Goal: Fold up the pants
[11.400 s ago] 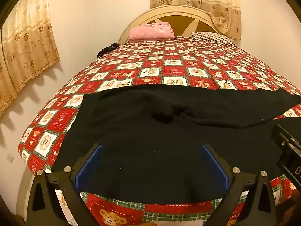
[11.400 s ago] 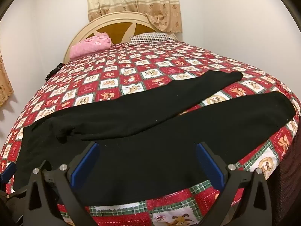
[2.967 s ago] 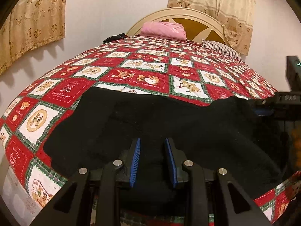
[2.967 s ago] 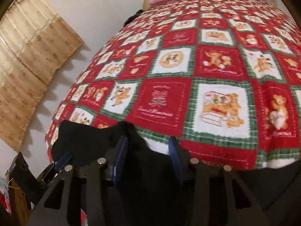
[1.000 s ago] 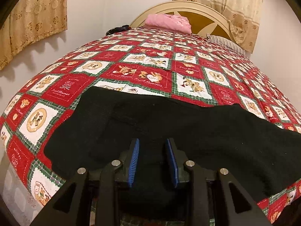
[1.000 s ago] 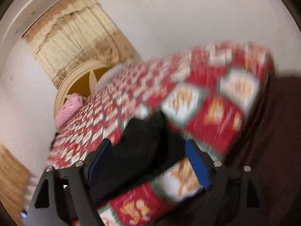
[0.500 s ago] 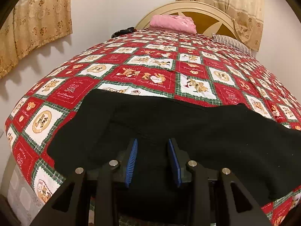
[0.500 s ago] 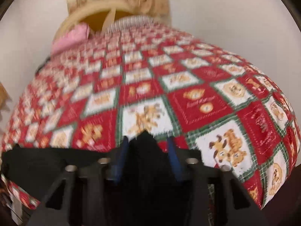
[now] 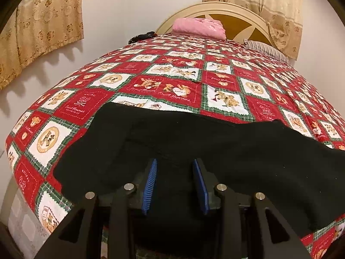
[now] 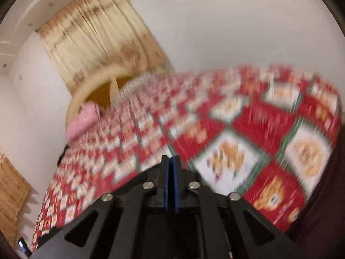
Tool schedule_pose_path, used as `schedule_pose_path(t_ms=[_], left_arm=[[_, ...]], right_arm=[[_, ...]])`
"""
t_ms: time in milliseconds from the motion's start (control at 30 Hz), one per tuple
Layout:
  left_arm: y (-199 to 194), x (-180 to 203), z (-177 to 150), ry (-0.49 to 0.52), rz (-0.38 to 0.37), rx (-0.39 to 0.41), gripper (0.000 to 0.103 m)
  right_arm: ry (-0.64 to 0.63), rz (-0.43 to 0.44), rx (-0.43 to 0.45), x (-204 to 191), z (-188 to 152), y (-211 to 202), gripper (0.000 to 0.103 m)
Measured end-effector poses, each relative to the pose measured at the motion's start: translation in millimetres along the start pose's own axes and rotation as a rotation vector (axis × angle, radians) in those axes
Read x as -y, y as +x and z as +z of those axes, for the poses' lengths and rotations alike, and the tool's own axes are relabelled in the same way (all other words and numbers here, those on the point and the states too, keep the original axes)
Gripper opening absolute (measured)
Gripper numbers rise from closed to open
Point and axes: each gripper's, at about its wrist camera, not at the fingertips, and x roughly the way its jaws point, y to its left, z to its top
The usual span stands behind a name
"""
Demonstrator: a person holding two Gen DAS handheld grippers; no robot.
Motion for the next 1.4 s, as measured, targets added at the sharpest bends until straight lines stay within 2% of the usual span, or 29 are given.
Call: schedule_pose_path(t_ms=[67, 100, 133, 167, 200, 233, 300, 367, 400, 433, 467, 533, 667, 733, 800, 867, 900, 933, 967, 1200, 1300, 1400], left_arm=[[0, 0, 0, -0.001, 0.002, -0.001, 0.037], [0, 1, 0, 0.000, 0.004, -0.002, 0.037], [0, 1, 0, 0.001, 0.004, -0.003, 0.037], [0, 0, 0, 0.000, 0.002, -0.004, 0.037], [0, 0, 0, -0.003, 0.000, -0.004, 0.037], [1, 0, 0, -0.004, -0.001, -0.003, 0.038], [1, 0, 0, -0.004, 0.002, 0.000, 0.038], [1, 1, 0, -0.006, 0.007, 0.002, 0.038], [1, 1, 0, -0.009, 0.010, 0.002, 0.038], [1, 2, 0, -0.011, 0.014, 0.001, 0.039], [1, 2, 0, -0.011, 0.017, 0.000, 0.039], [1, 3, 1, -0.011, 0.021, -0.004, 0.039], [1, 3, 3, -0.014, 0.023, -0.016, 0.039], [0, 2, 3, -0.020, 0.021, -0.019, 0.039], [-1, 2, 1, -0.021, 0.018, -0.014, 0.039], [-1, 2, -1, -0.015, 0.019, -0.006, 0.039], [-1, 3, -1, -0.009, 0.022, -0.004, 0.039], [-1, 4, 0, -0.007, 0.024, -0.005, 0.039], [-1, 4, 0, -0.007, 0.025, -0.006, 0.040], [0, 3, 0, -0.010, 0.017, -0.006, 0.040], [0, 3, 0, -0.008, 0.019, -0.006, 0.040], [-1, 2, 1, -0.005, 0.011, -0.010, 0.040]], right_arm=[[0.040, 0.004, -0.080, 12, -3, 21, 0.014], [0.050, 0.018, -0.079, 18, -1, 26, 0.020], [0.059, 0.024, -0.058, 23, 2, 26, 0.035], [0.073, 0.011, -0.024, 28, 6, 21, 0.046], [0.099, 0.002, 0.027, 35, 11, 11, 0.067], [0.122, 0.003, 0.072, 39, 12, -1, 0.080], [0.177, -0.005, 0.165, 48, 14, -30, 0.084], [0.158, -0.016, 0.166, 47, 10, -48, 0.062], [0.110, -0.037, 0.133, 40, 4, -53, 0.035], [0.070, -0.057, 0.100, 35, -2, -54, 0.022], [0.018, -0.081, 0.067, 26, -14, -58, 0.021], [-0.021, -0.089, 0.058, 16, -33, -64, 0.021], [-0.075, -0.102, 0.085, 6, -59, -73, 0.024], [-0.089, -0.102, 0.040, 2, -60, -62, 0.050], [-0.071, -0.088, 0.022, 1, -60, -53, 0.060], [-0.046, -0.063, 0.010, 0, -62, -48, 0.062], [-0.047, -0.069, 0.003, 0, -63, -45, 0.055], [-0.059, -0.093, 0.003, -1, -64, -44, 0.036], [-0.078, -0.122, 0.011, -3, -65, -45, 0.028], [-0.090, -0.166, 0.053, -5, -61, -43, 0.026], [-0.140, -0.140, 0.016, -16, -60, -36, 0.010], [-0.178, -0.150, -0.002, -28, -60, -37, 0.009]])
